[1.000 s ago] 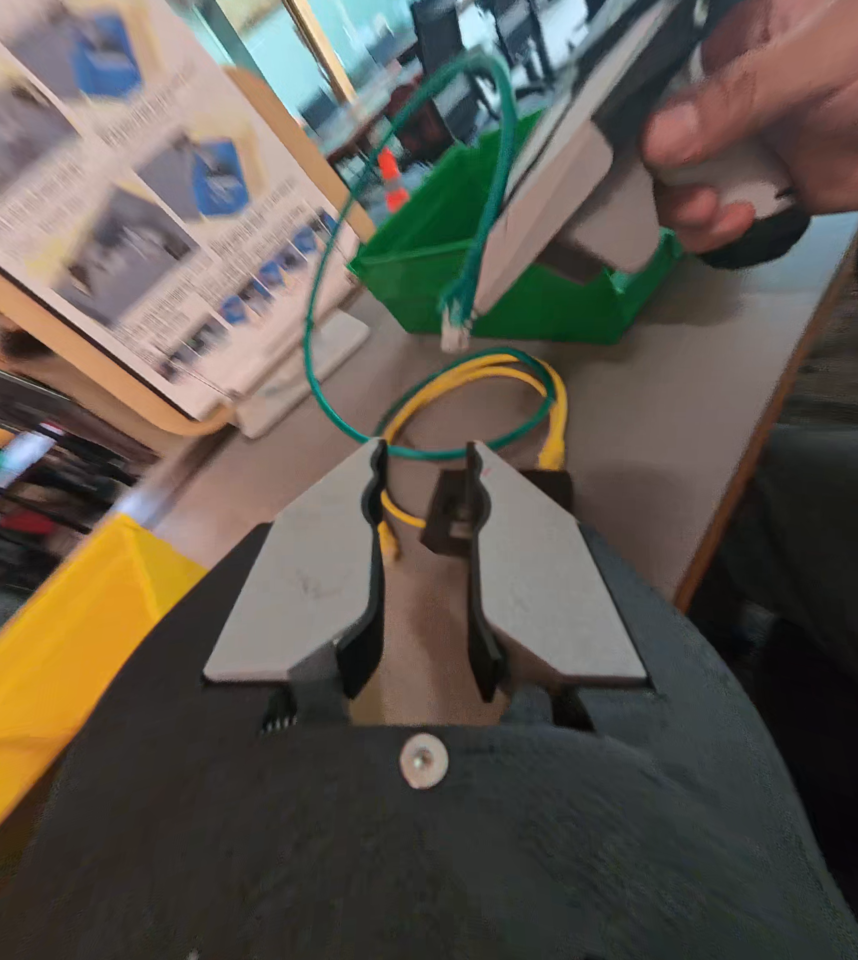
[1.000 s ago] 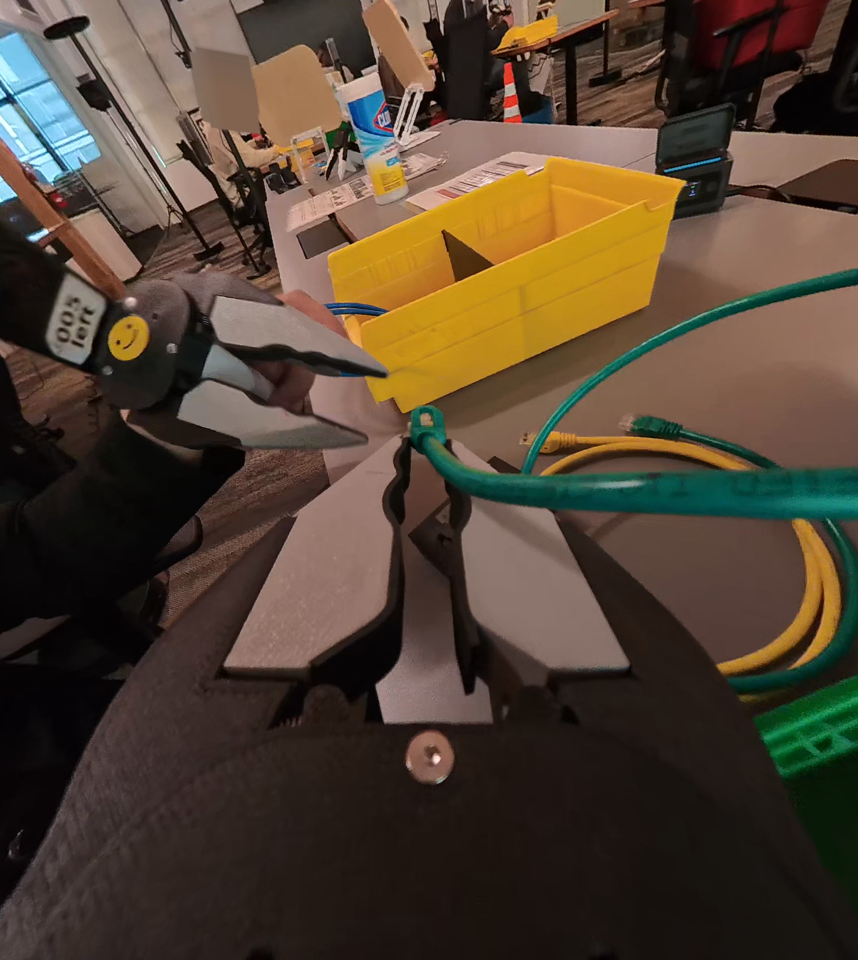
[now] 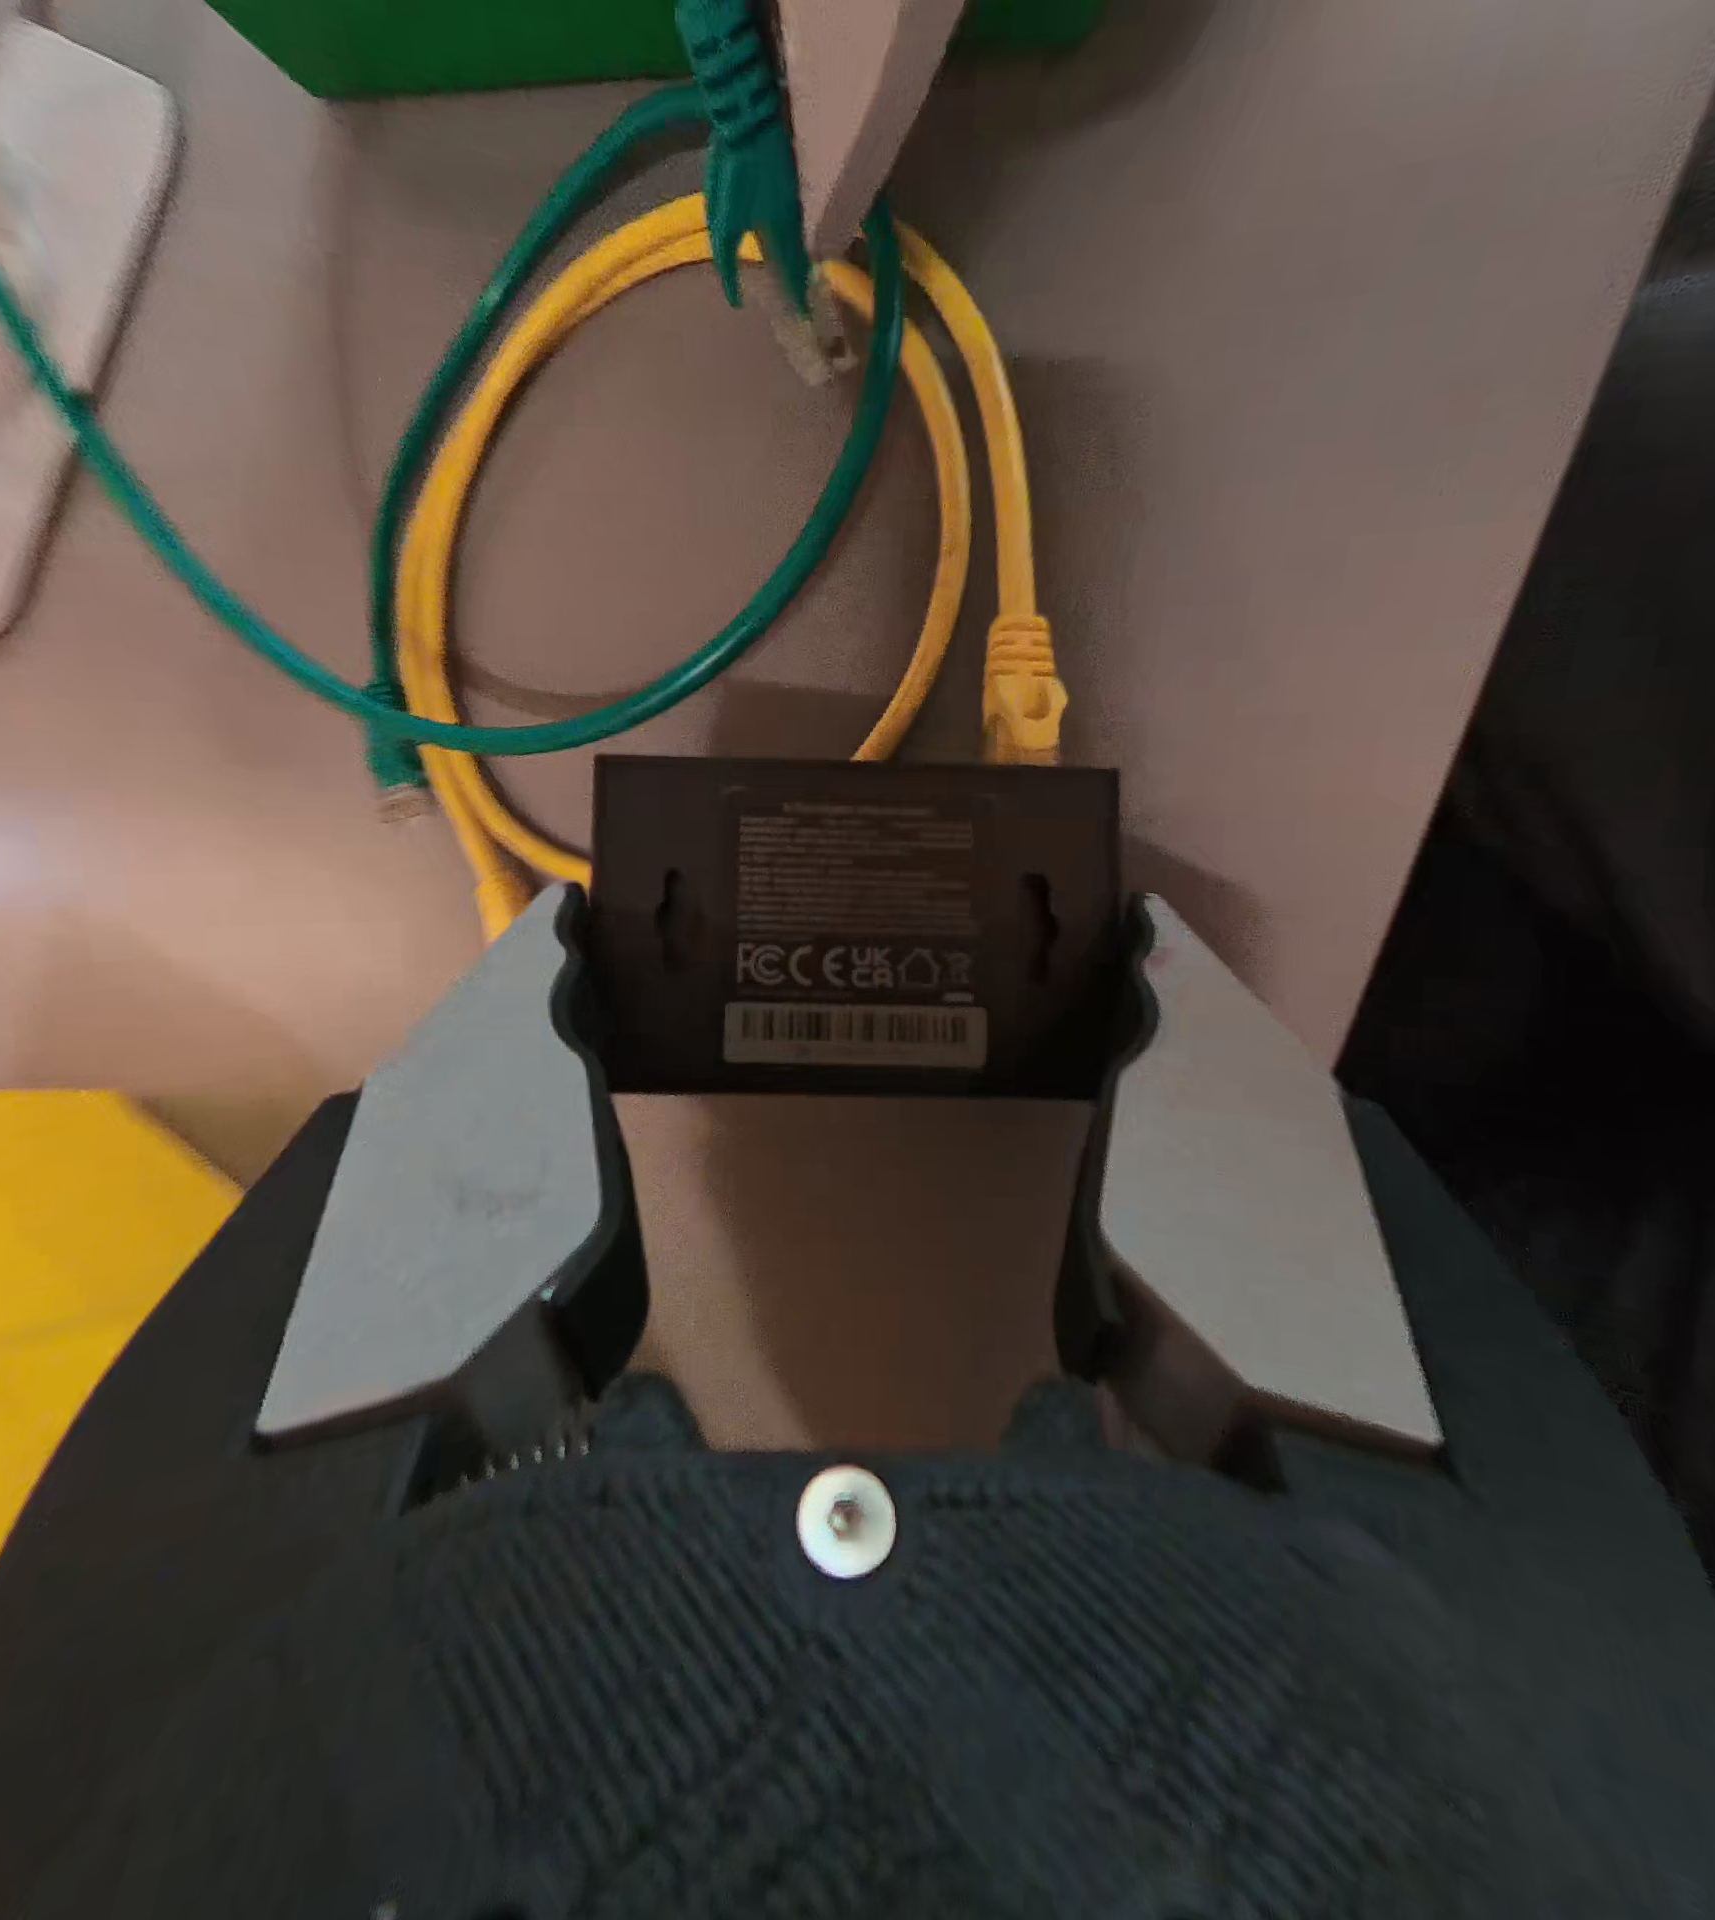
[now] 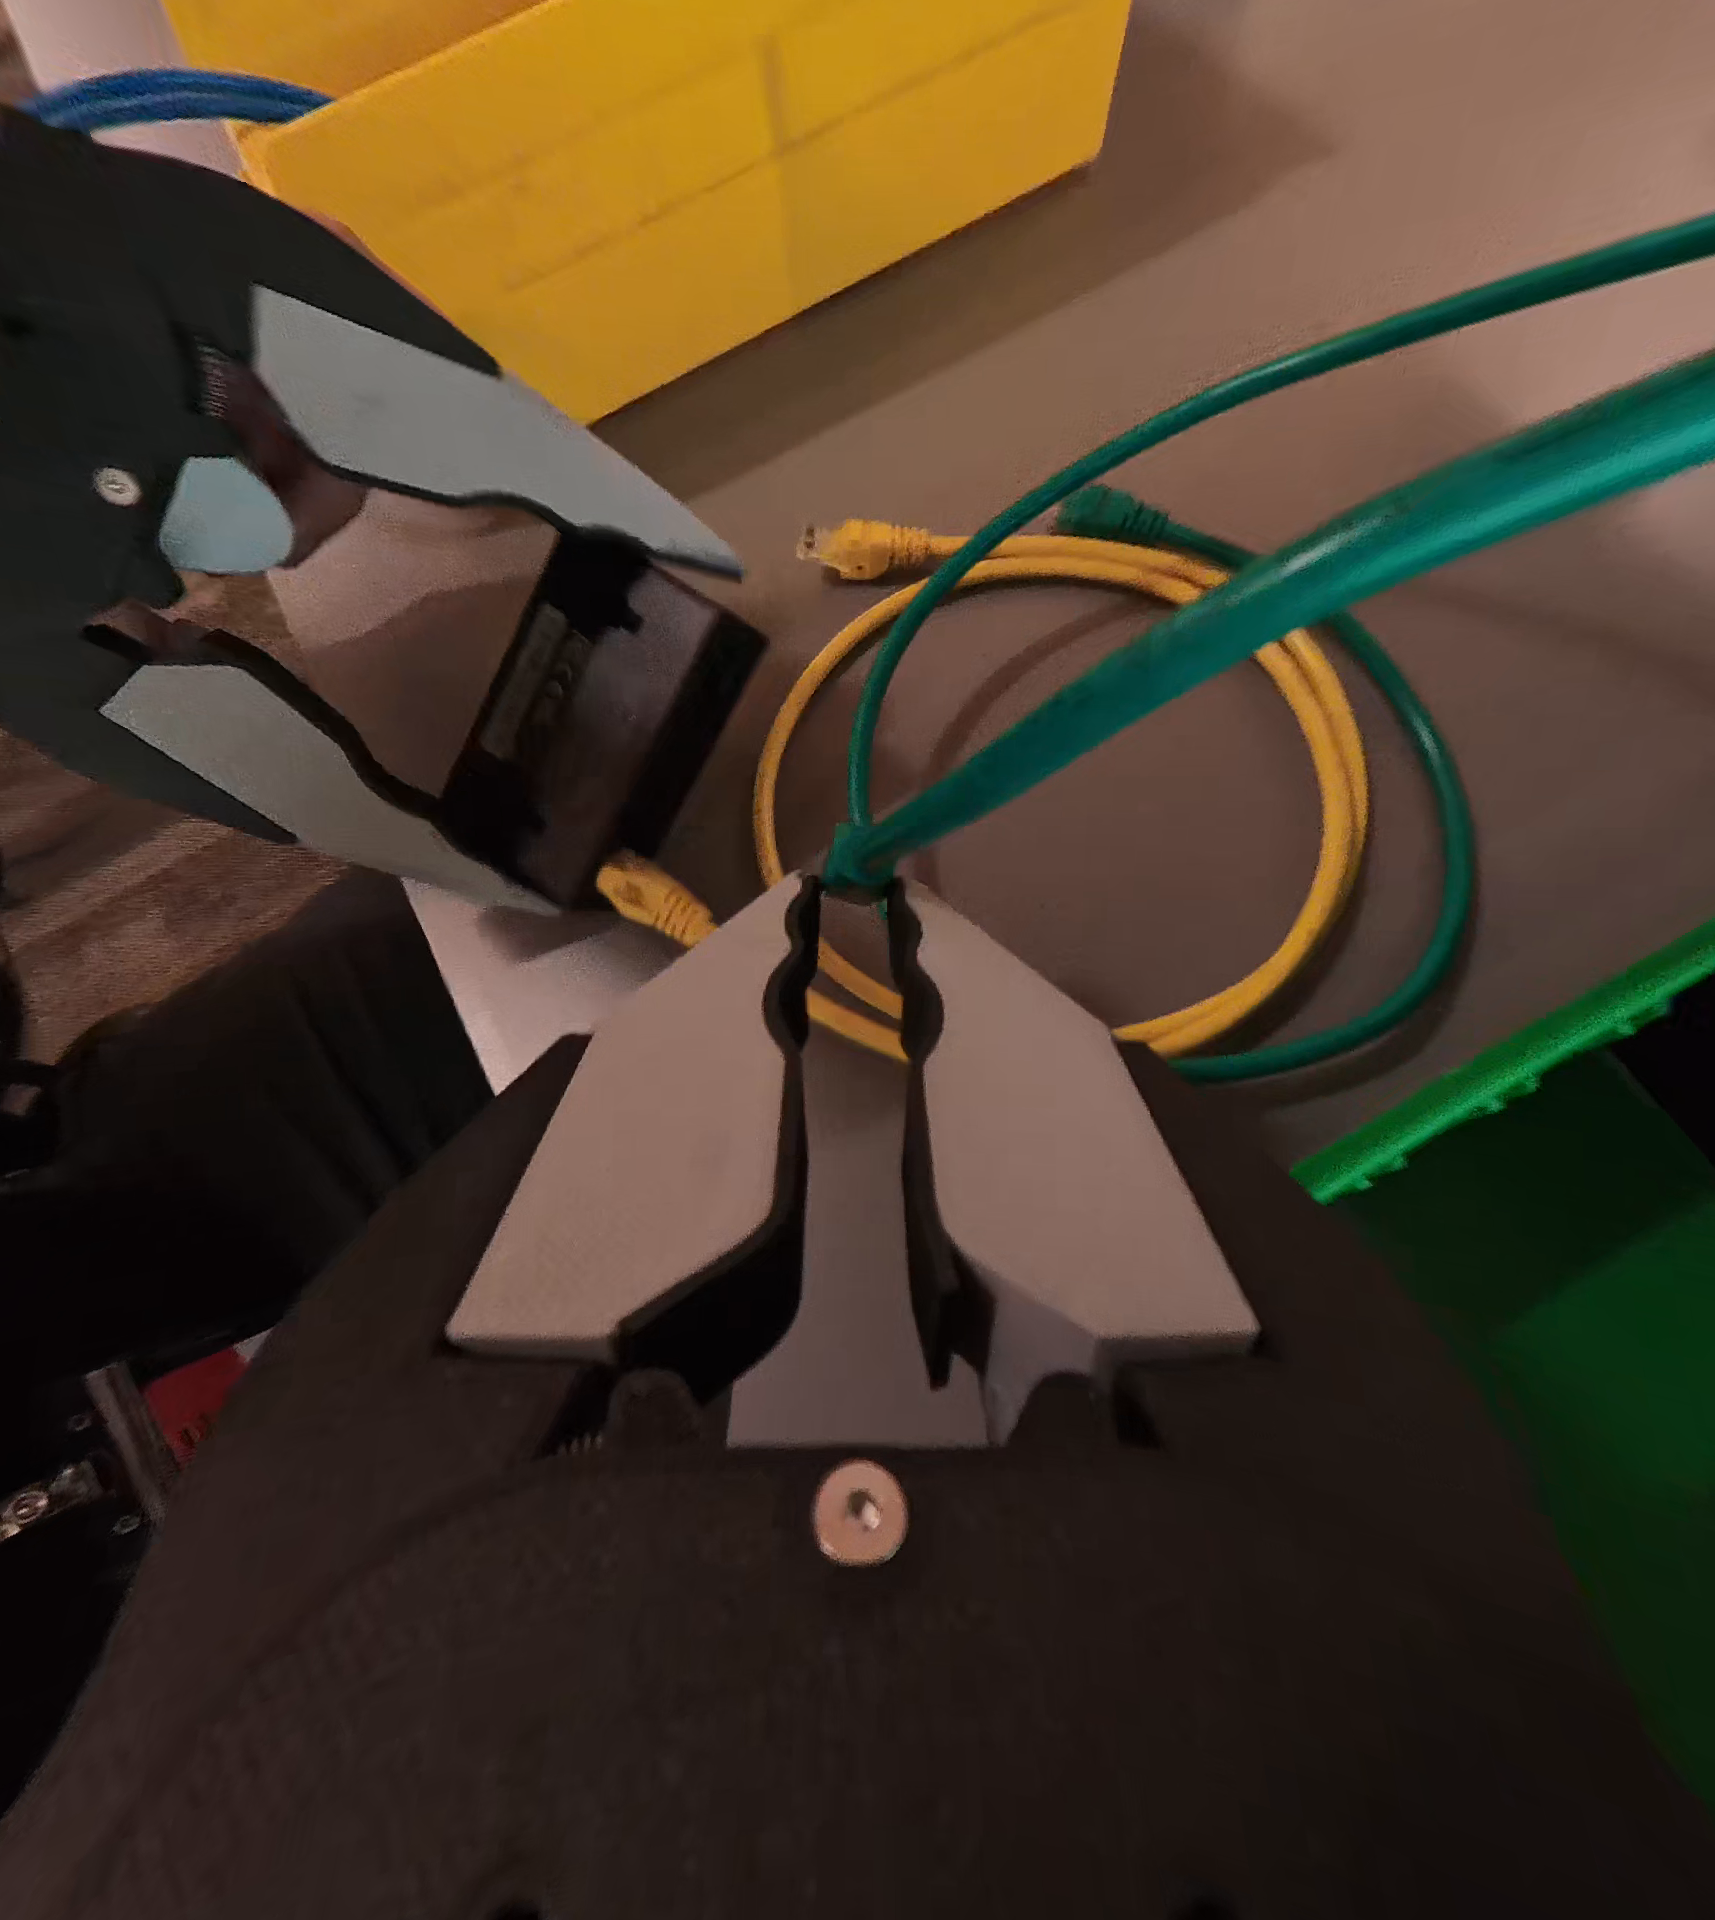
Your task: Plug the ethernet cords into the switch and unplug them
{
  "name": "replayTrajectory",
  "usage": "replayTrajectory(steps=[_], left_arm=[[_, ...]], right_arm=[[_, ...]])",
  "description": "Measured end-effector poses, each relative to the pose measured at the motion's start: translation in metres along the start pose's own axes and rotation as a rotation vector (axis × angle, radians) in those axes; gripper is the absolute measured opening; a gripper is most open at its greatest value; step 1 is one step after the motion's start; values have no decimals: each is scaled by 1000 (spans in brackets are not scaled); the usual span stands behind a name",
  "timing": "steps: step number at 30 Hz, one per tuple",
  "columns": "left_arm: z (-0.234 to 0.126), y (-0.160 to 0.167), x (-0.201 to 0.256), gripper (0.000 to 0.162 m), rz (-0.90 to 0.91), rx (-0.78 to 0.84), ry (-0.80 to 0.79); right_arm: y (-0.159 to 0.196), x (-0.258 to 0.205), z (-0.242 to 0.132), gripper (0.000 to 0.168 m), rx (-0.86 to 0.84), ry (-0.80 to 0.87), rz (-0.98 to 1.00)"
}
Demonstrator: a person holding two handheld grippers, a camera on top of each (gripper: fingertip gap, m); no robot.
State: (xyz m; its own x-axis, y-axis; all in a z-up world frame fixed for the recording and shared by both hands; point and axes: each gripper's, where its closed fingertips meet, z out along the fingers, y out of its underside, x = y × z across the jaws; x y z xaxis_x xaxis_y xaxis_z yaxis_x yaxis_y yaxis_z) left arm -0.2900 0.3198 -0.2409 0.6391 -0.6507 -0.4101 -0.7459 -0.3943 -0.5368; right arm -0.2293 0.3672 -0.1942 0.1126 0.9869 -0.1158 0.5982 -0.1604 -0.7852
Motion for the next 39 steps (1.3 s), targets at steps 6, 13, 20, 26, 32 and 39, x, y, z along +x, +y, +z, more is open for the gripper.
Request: replayTrajectory(steps=[6,13,20,26,32,39], left_arm=[[-39,-6,-32,99,221,76,-391],[-51,-20,-35,99,450,129,-591],[-63,-46,-18,99,656,233,-670],[-73,-56,-12,99,828,264,-741],[-76,-56,-1,99,911,301,-739],[-72,-40,-18,99,833,230,-745]], right_arm=[[11,-4,15,6,-82,16,37],[9,-15,11,25,-97,-3,53],[-42,-70,-14,31,203,-295,-89],[-47,-71,7,45,275,-294,-166],[-52,-99,8,45,349,-492,-229],[-61,-103,27,29,278,-529,-133]])
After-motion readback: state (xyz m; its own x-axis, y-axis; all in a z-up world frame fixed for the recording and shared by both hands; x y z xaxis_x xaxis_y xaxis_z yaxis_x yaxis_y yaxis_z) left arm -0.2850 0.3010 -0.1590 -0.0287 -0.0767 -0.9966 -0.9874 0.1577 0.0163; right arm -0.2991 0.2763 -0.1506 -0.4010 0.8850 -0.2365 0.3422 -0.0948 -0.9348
